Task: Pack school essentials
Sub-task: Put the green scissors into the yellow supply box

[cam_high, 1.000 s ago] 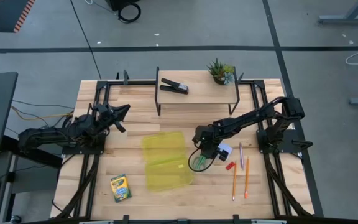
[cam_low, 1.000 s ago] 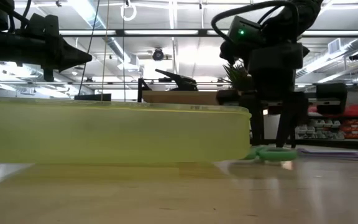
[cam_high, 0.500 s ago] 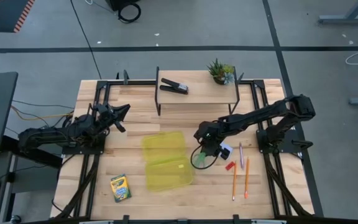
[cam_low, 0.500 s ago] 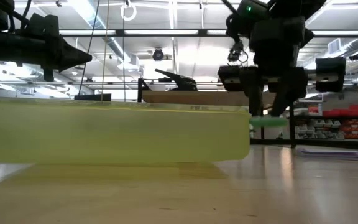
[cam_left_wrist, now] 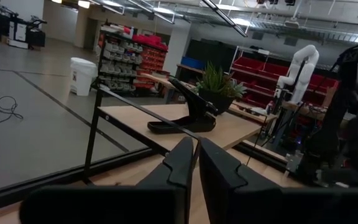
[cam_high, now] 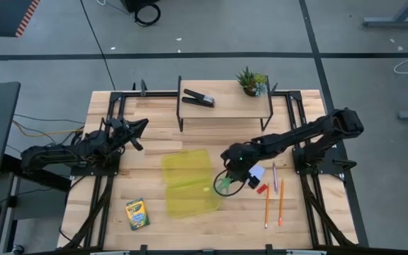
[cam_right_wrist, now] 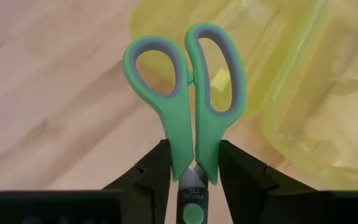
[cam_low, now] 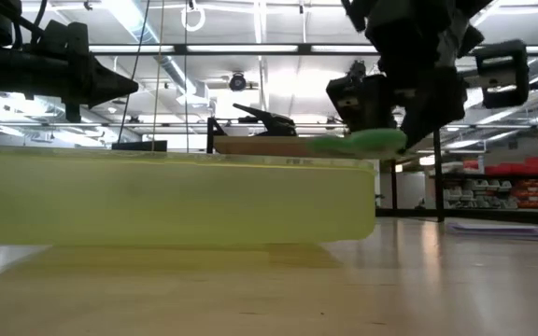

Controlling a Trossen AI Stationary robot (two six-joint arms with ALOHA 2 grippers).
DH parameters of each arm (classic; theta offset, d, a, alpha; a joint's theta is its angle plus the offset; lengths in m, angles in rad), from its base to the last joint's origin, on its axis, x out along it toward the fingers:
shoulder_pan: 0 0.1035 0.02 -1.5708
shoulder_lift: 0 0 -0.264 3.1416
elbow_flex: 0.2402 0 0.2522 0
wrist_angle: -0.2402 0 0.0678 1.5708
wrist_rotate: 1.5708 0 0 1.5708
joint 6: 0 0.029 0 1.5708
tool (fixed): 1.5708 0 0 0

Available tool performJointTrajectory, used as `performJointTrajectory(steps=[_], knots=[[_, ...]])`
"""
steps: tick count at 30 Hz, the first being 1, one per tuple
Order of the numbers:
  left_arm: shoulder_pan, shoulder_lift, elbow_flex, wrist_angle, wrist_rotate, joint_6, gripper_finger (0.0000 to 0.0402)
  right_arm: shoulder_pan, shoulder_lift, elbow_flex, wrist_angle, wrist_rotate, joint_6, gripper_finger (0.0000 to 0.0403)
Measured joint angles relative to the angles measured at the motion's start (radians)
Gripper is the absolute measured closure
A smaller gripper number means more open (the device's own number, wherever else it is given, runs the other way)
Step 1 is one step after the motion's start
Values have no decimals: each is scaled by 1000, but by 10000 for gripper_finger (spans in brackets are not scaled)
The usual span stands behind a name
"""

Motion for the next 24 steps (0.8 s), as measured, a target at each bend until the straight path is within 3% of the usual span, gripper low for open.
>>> performJointTrajectory(steps=[7,15,24], knots=[[0,0,0,0,0,0,375,82,0,0,117,160,183,272],[0,0,0,6,-1,0,370,87,71,15,300,278,403,272],[0,3,0,3,2,0,371,97,242,274,256,308,480,272]])
